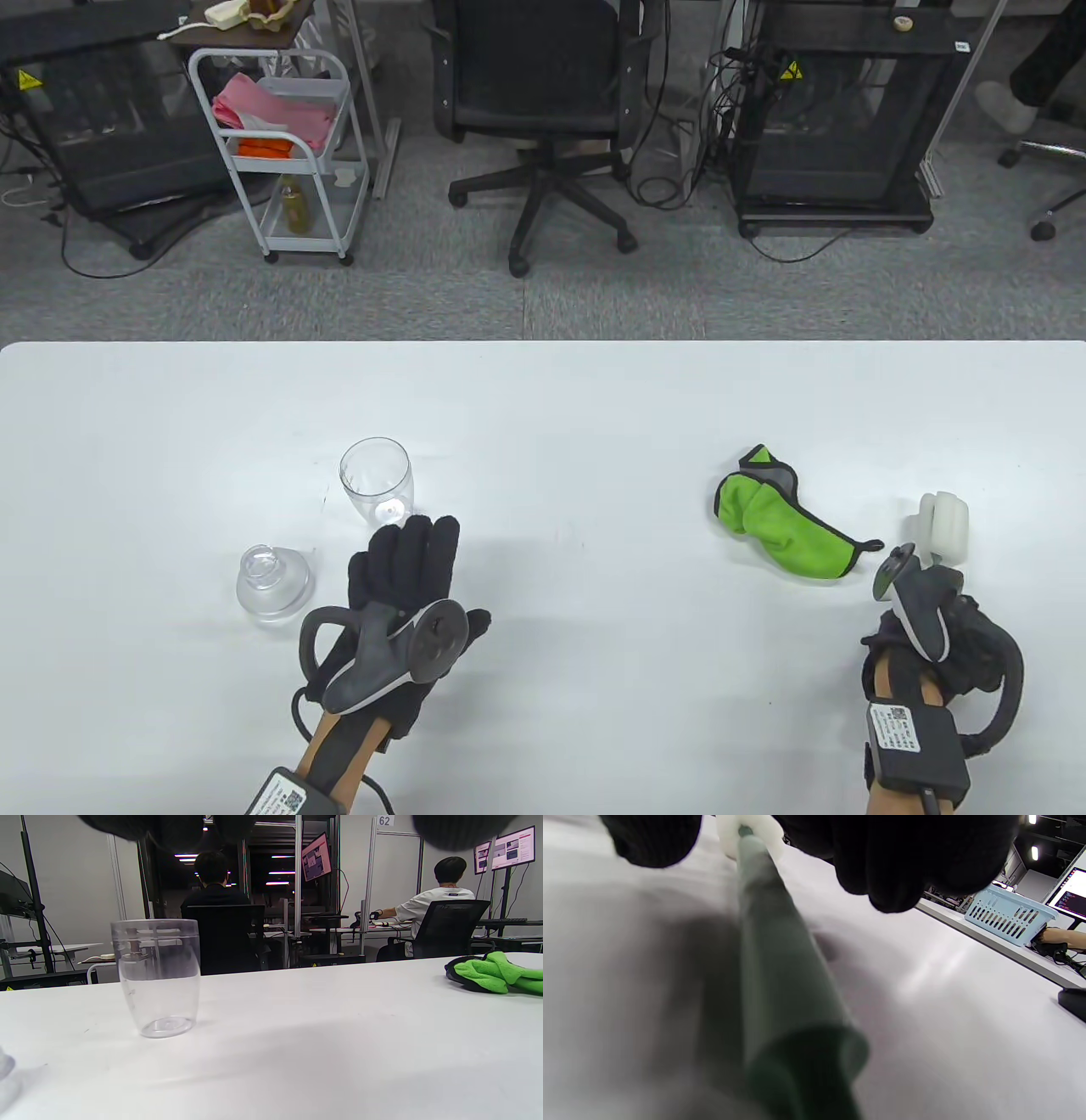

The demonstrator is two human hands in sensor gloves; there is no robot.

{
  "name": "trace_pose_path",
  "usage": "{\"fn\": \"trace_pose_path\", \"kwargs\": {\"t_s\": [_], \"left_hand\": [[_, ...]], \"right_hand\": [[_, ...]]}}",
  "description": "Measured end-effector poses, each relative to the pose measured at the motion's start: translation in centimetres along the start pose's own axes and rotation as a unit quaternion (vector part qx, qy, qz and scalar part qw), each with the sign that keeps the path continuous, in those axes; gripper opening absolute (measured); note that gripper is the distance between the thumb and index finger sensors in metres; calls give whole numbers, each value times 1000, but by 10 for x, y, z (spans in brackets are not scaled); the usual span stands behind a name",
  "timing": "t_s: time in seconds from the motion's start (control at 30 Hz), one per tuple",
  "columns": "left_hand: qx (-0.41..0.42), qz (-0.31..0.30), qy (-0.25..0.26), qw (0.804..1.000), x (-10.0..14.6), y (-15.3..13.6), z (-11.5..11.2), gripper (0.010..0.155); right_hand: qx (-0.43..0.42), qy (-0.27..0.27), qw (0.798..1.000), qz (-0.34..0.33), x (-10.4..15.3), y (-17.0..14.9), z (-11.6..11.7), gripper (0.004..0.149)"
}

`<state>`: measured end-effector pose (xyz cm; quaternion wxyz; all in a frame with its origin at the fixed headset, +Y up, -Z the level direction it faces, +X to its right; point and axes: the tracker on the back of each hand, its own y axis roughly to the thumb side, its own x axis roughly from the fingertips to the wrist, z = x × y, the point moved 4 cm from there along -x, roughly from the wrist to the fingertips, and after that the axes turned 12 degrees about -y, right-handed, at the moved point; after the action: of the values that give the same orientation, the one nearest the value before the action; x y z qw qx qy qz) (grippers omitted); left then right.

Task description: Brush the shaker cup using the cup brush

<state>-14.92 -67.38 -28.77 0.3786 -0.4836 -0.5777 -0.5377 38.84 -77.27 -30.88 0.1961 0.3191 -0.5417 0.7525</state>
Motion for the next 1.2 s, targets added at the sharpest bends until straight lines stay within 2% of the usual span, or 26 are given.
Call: {"fn": "trace_pose_path", "kwargs": {"t_s": [0.1, 0.3, 0.37, 0.47, 0.6, 0.73, 0.87, 1.0, 1.03, 1.13, 1.2], "left_hand": [[0, 3, -3, 1000, -1, -1, 0, 98], [1, 7, -10, 1000, -2, -2, -1, 98], [2, 7, -11, 1000, -2, -2, -1, 98], [0, 8, -11, 1000, -3, -2, -1, 98], [5, 7, -7, 1000, -1, -2, 1, 98], [8, 7, -6, 1000, -1, -3, 1, 98], [14, 5, -7, 1000, -1, -3, 0, 98], [23, 2, -7, 1000, 2, -4, 0, 98], [24, 2, -8, 1000, 2, -4, 0, 98], [27, 0, -9, 1000, 3, -4, -1, 98], [25, -1, -9, 1000, 3, -3, -1, 98]], "right_hand": [[25, -1, 1000, 0, -1, 1, 4, 78], [17, 15, 1000, 5, 2, 5, 4, 61], [17, 6, 1000, 8, 2, 4, 2, 58], [-26, 36, 999, 30, 2, -1, 6, 56], [-81, 40, 995, 42, 3, -6, 0, 57], [-122, -12, 992, 35, 10, -8, -35, 58], [-186, -57, 981, -13, 25, 1, -84, 59], [-281, -108, 950, -78, 49, 16, -134, 60], [-293, -116, 945, -89, 53, 19, -140, 60], [-349, -129, 916, -147, 72, 35, -164, 59], [-393, -164, 889, -169, 89, 44, -180, 59]]}}
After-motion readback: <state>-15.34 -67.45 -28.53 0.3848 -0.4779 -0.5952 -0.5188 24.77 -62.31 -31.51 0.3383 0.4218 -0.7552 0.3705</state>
